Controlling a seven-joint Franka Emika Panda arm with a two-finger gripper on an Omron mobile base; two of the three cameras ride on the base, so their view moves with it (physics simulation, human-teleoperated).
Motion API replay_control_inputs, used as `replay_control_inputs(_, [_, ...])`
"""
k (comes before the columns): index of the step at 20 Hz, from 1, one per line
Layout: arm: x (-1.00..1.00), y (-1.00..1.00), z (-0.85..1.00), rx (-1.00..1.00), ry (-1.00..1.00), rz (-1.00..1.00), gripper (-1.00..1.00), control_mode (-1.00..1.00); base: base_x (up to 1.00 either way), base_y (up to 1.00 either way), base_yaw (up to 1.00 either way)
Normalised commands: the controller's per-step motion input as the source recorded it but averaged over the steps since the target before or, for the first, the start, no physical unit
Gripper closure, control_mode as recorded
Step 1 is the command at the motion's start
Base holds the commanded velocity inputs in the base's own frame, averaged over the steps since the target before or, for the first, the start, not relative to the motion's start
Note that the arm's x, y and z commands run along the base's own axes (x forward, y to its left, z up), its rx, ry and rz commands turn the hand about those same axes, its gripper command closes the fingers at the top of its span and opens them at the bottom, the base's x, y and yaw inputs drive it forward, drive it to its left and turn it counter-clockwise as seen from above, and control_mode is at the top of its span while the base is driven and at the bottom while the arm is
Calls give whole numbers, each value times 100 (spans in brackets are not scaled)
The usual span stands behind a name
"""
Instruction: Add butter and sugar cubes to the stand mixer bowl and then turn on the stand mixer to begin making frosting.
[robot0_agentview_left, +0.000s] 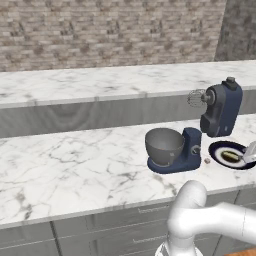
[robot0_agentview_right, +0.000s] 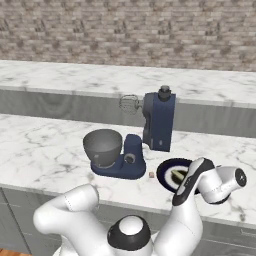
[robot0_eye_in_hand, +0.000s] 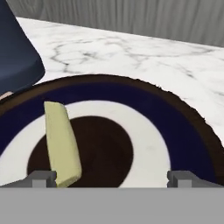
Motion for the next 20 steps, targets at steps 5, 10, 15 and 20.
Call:
replay_control_inputs(5, [0, 31, 0, 0, 0, 5, -100, -100, 0, 0, 0])
replay_control_inputs(10, [2, 11, 0, 0, 0, 2, -100, -100, 0, 0, 0])
replay_control_inputs(15, [7, 0, -2, 0, 0, 0, -100, -100, 0, 0, 0])
replay_control_inputs(20, [0, 0, -8, 0, 1, 2, -100, -100, 0, 0, 0])
